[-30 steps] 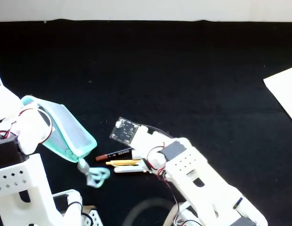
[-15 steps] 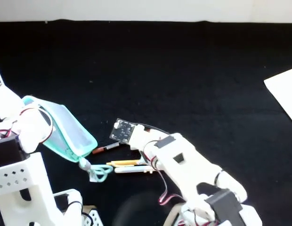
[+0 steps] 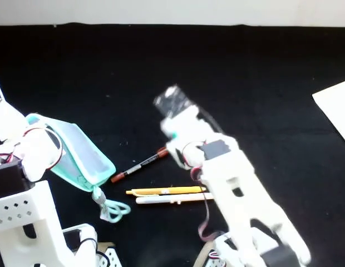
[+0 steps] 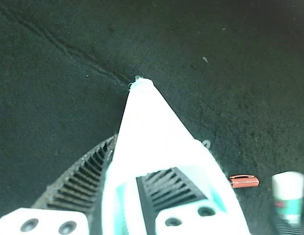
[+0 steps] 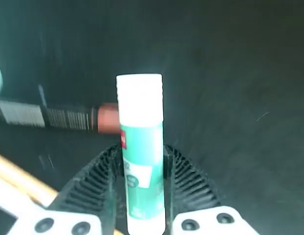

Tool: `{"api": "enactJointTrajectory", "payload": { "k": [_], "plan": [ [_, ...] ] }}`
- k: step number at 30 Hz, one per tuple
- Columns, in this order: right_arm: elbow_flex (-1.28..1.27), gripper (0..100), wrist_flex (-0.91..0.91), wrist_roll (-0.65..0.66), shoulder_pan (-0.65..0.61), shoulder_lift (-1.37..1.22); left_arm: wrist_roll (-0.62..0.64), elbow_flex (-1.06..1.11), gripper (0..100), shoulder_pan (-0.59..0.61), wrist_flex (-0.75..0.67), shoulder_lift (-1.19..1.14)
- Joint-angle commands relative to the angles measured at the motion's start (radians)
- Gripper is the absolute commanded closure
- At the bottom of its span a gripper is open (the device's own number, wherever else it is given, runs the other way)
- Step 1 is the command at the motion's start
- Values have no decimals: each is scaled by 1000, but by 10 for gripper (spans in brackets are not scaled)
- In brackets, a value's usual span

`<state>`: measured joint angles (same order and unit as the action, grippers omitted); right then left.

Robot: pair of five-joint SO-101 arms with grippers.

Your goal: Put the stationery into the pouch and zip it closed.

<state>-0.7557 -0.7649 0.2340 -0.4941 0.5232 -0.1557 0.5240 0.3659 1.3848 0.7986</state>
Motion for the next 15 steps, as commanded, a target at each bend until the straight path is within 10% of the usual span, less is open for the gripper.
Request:
{"api": "enactJointTrajectory", "payload": {
  "k": [1,15],
  "plan": [
    [208,991,-42,-175,-50,150,-6,31,994,-1,3,-13],
    [412,991,-122,-411,-394,170,-2,31,994,2,6,-13]
  ]
}}
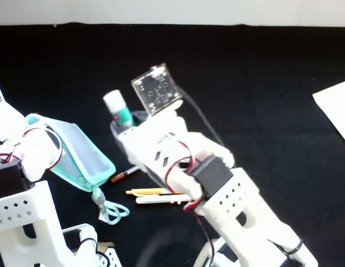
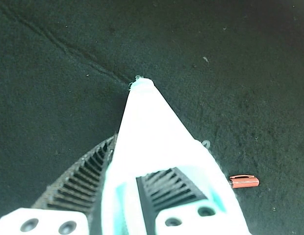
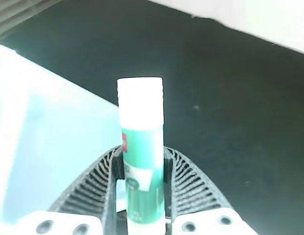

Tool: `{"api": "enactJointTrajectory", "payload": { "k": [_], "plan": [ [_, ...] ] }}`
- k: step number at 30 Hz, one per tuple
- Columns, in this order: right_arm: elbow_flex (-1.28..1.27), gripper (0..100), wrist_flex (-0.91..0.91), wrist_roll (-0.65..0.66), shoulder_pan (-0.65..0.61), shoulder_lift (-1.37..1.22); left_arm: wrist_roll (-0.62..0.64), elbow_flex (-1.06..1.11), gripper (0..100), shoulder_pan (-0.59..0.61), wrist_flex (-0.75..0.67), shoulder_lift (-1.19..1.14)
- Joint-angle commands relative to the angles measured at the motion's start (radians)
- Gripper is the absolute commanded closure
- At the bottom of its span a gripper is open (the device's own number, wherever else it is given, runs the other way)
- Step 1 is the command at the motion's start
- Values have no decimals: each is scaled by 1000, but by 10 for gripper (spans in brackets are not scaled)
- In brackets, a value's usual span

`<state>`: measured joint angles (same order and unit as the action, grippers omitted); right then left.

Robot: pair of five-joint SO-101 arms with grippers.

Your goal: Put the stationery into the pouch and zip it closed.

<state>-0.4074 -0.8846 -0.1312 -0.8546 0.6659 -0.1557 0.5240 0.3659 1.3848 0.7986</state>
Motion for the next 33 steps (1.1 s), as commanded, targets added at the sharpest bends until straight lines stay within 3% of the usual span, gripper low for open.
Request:
{"api": "enactJointTrajectory", "payload": {
  "k": [1,21,28,33],
  "plan": [
    [74,991,-2,-55,-45,27,-2,31,994,2,6,-13],
    [246,991,-90,-138,-219,16,-2,35,994,4,6,-13],
    [381,991,-251,-138,-389,-45,-2,35,994,4,6,-13],
    [381,991,-328,-138,-414,-47,-2,35,994,4,6,-13]
  ]
}}
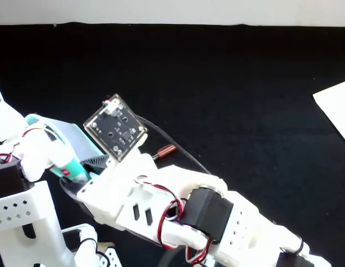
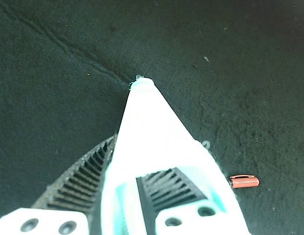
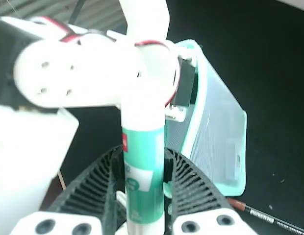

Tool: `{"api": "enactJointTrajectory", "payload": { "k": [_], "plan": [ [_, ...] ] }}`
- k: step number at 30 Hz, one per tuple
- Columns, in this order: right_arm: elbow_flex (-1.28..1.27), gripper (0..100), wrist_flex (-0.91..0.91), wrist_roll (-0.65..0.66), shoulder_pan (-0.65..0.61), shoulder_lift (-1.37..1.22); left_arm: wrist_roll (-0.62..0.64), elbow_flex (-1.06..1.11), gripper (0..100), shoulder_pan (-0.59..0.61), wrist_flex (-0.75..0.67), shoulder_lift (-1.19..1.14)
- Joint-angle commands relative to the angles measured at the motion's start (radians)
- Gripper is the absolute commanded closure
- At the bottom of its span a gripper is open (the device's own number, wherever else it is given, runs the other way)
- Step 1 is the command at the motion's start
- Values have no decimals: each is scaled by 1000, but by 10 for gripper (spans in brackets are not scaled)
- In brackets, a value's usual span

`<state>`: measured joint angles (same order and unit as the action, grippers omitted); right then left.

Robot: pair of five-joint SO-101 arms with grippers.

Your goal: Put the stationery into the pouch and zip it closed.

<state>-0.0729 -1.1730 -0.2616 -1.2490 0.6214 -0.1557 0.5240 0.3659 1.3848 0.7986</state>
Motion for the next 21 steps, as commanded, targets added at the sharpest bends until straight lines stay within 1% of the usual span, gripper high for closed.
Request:
{"api": "enactJointTrajectory", "payload": {
  "k": [1,4,7,10,15,17,19,21],
  "plan": [
    [47,991,-70,-8,-19,-2,-2,33,994,4,6,-13],
    [47,991,-171,-8,-25,-2,-2,33,994,4,3,-13],
    [48,991,-222,-9,-56,-2,-2,33,994,4,0,-13],
    [42,991,-259,-54,-101,-7,-2,33,994,4,0,-13],
    [-28,991,-143,-61,-160,-7,-2,33,994,4,2,-12],
    [-47,991,-88,-57,-163,-16,-2,33,994,4,5,-7],
    [-81,991,-31,-55,-124,-24,-2,33,994,4,6,-5],
    [-97,991,-16,-57,-77,-35,-2,33,994,4,6,-5]
  ]
}}
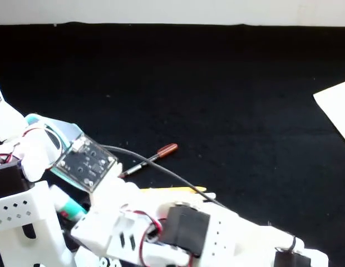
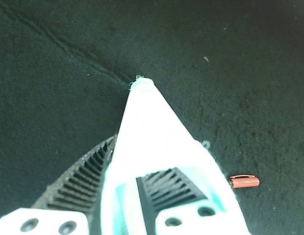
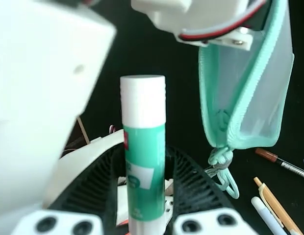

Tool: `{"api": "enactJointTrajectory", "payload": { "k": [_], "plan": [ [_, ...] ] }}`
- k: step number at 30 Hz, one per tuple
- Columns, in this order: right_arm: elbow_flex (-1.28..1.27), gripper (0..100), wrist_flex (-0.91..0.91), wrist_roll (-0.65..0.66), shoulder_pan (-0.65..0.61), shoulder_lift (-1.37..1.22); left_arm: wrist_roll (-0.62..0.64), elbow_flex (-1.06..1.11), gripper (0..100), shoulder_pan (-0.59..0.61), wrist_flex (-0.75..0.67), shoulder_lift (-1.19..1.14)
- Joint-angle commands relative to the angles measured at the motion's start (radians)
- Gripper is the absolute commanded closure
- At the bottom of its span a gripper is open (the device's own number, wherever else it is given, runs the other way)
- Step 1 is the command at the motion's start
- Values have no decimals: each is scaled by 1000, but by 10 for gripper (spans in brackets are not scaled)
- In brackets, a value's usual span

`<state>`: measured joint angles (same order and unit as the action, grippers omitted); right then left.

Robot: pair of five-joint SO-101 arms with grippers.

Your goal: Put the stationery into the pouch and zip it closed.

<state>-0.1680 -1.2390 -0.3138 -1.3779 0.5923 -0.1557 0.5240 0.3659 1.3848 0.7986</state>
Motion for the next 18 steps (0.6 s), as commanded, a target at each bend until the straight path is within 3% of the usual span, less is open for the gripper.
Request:
{"api": "enactJointTrajectory", "payload": {
  "k": [1,9,18],
  "plan": [
    [-4,991,51,-5,65,-8,-2,33,994,4,6,-5],
    [19,991,62,60,140,-15,-2,33,994,4,6,-5],
    [-170,991,242,71,262,-122,-2,33,994,4,6,-5]
  ]
}}
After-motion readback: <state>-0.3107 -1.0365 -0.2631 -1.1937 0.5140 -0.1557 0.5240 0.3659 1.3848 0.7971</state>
